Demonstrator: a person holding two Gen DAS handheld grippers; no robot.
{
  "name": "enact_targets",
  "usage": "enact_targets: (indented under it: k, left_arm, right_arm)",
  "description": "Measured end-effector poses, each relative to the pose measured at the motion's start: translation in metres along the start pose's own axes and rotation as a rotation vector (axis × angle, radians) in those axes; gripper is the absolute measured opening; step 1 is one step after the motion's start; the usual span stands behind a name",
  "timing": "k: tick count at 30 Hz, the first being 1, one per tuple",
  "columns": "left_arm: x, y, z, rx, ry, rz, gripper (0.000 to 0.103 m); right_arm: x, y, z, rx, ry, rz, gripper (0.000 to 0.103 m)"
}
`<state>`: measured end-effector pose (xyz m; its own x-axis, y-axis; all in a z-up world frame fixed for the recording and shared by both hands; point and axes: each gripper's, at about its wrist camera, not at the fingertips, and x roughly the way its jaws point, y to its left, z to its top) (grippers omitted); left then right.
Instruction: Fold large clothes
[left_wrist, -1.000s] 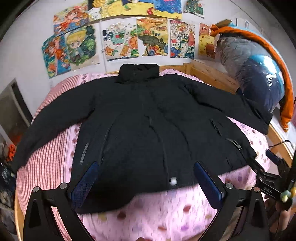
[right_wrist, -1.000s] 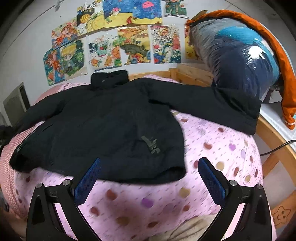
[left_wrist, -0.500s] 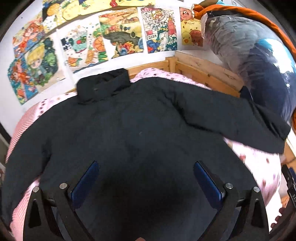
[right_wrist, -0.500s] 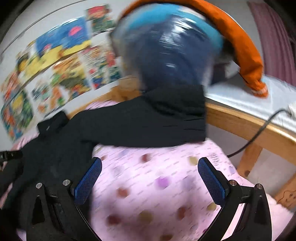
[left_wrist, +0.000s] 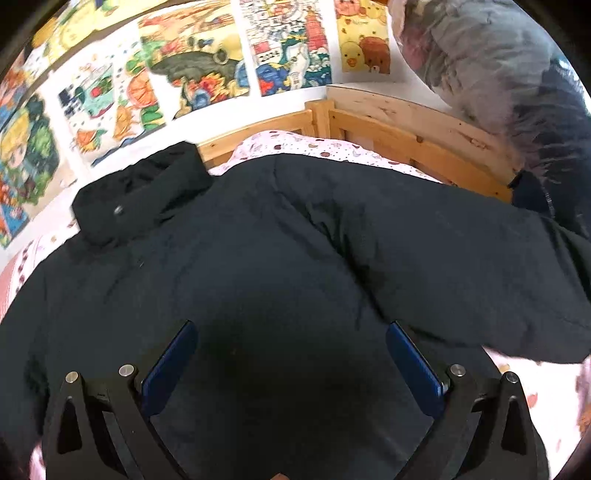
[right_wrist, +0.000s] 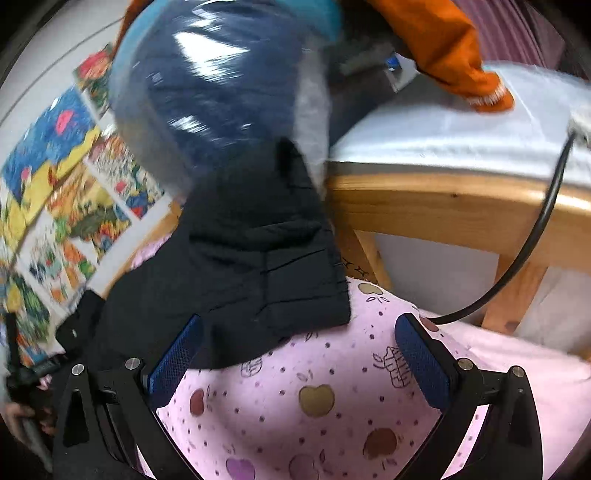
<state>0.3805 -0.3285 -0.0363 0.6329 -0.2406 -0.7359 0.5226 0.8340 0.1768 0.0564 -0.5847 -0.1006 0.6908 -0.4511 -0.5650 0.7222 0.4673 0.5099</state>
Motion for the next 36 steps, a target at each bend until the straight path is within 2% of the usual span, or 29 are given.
enact_targets:
  k: [2, 7, 11, 13, 16, 17, 19, 20, 21, 22, 25, 27, 29, 32, 36]
  left_arm:
    - [0.021, -0.003, 0.001, 0.003, 0.021, -0.006, 0.103]
    - [0.068, -0.009, -0.014, -0.024, 0.156, -0.076, 0.103]
    - [0.081, -0.01, -0.026, -0.046, 0.166, -0.092, 0.103]
    - [0.082, -0.011, -0.027, -0.049, 0.167, -0.095, 0.103]
    - [0.076, -0.006, -0.024, -0.075, 0.16, -0.109, 0.103]
    - [0.072, -0.001, -0.023, -0.095, 0.156, -0.123, 0.102]
    - [0.06, 0.013, -0.021, -0.143, 0.141, -0.156, 0.102]
    - [0.052, 0.02, -0.019, -0.156, 0.133, -0.166, 0.102]
    - [0.044, 0.027, -0.017, -0.16, 0.124, -0.173, 0.102]
    - [0.033, 0.034, -0.014, -0.159, 0.105, -0.179, 0.102]
    - [-0.005, 0.055, -0.007, -0.165, 0.026, -0.202, 0.102]
    - [-0.031, 0.073, -0.005, -0.19, -0.022, -0.256, 0.102]
    - [-0.056, 0.09, -0.001, -0.227, -0.068, -0.325, 0.102]
    - [-0.088, 0.116, -0.009, -0.274, -0.123, -0.409, 0.102]
    - [-0.117, 0.152, -0.029, -0.357, -0.17, -0.506, 0.102]
  right_arm:
    - [0.007, -0.004, -0.005, 0.034, 0.014, 0.018, 0.102]
    - [0.014, -0.013, -0.015, 0.054, 0.001, 0.012, 0.102]
    - [0.01, -0.03, -0.021, 0.12, -0.044, 0.048, 0.102]
    - [0.014, -0.03, -0.02, 0.137, -0.062, 0.067, 0.098]
    - [0.02, -0.024, -0.013, 0.145, -0.08, 0.104, 0.067]
    - [0.022, -0.019, -0.01, 0.144, -0.08, 0.101, 0.048]
    - [0.019, -0.012, -0.005, 0.134, -0.096, 0.075, 0.036]
    - [0.013, -0.005, -0.002, 0.115, -0.115, 0.075, 0.023]
    - [0.005, 0.002, 0.0, 0.092, -0.133, 0.071, 0.015]
    - [-0.005, 0.012, 0.002, 0.053, -0.159, 0.068, 0.013]
    - [-0.037, 0.058, 0.008, -0.114, -0.238, 0.109, 0.011]
    - [-0.053, 0.09, 0.009, -0.226, -0.275, 0.147, 0.01]
    - [-0.072, 0.135, 0.005, -0.372, -0.306, 0.223, 0.01]
    - [-0.091, 0.194, -0.01, -0.56, -0.323, 0.324, 0.009]
    - [-0.103, 0.269, -0.047, -0.8, -0.275, 0.434, 0.009]
